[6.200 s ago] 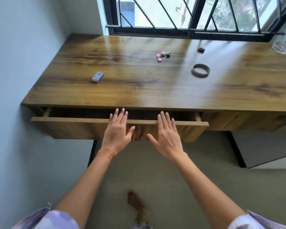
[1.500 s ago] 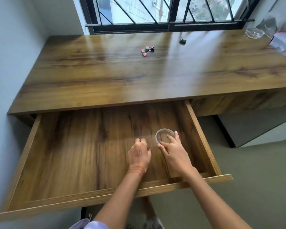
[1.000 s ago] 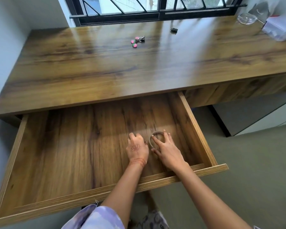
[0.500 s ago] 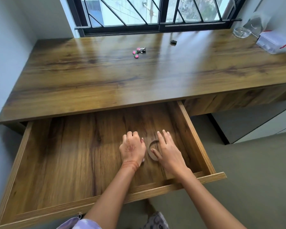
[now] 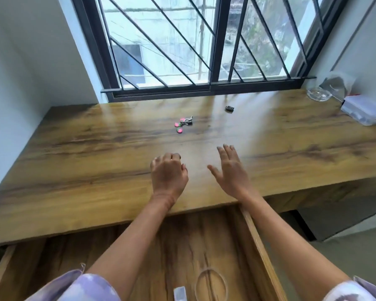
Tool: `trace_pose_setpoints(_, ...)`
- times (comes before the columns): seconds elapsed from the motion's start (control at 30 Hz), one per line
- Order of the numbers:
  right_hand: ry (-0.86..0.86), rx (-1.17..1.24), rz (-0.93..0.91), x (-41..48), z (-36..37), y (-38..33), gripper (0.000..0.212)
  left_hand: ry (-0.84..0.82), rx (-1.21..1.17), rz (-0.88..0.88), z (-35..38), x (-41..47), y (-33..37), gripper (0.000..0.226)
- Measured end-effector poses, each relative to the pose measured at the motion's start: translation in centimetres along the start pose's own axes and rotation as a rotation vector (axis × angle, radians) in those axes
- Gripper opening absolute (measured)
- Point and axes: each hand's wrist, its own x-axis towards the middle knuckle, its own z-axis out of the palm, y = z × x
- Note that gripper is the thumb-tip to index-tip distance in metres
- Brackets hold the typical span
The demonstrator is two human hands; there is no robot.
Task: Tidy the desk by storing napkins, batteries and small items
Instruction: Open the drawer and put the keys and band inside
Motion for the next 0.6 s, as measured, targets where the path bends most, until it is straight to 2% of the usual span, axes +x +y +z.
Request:
trace_pose_setpoints(0.2,-0.052,-0.060,0.053,11.9,0.6,4.7,0.064,-0.140,0.109,0.030,3.7,11.1,0.9,0.041)
trace_pose_setpoints(0.4,-0.094,-0.176,0.126,23.1,3.1,10.2,0.067,-0.339,0.025,0.042,9.9,19.1,0.5,0.070)
trace_pose_setpoints(0.5,-0.083,-0.232,0.119,27.0,4.5,12.0,0.062,-0.405,0.014,0.038,12.7,21.4,-0.1,0.069)
trace_pose_setpoints(0.6,-0.089,-0.254,0.122,29.5,5.6,13.1,0.054,-0.312,-0.023,0.039,14.4,22.4,-0.4,0.059)
